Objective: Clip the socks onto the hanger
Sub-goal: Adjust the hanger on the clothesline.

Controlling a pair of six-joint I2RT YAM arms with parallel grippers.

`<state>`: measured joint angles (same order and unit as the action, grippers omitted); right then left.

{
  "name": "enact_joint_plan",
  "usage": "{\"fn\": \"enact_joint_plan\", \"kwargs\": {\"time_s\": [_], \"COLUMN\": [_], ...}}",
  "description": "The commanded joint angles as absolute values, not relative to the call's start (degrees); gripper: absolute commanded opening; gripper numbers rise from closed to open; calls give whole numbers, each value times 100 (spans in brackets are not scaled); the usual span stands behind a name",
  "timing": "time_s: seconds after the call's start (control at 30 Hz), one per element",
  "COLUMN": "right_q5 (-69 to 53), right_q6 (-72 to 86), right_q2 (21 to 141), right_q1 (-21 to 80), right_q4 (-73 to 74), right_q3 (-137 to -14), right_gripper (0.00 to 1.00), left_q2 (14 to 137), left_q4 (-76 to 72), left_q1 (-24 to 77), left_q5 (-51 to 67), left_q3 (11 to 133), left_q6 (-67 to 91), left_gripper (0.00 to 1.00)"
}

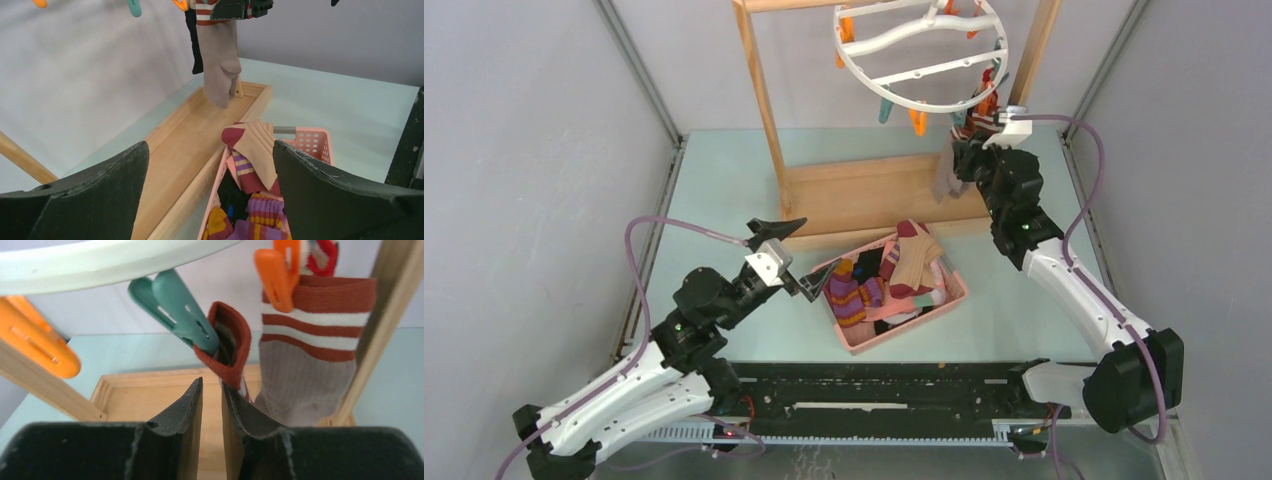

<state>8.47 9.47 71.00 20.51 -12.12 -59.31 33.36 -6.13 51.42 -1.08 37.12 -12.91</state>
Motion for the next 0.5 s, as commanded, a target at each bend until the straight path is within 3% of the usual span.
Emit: {"fn": "enact_joint_plan", "kwargs": {"time_s": [0.0,0.47], "right_q5": [1080,943], "right_q6": [1142,1450], "right_q2": [7173,7804], "right_q1": [1776,1067], "right_q4": [-1581,-1942], "right_q3": [-6005,-6495], "right_gripper": [28,28], "left_q2": [3239,3228], "left_q4": [-850,-957], "left_q1": [5142,5142], "left_q5": [-48,86], "left_q3": [3579,3546], "left_q6": [-1087,-990], "left_gripper": [97,97]}}
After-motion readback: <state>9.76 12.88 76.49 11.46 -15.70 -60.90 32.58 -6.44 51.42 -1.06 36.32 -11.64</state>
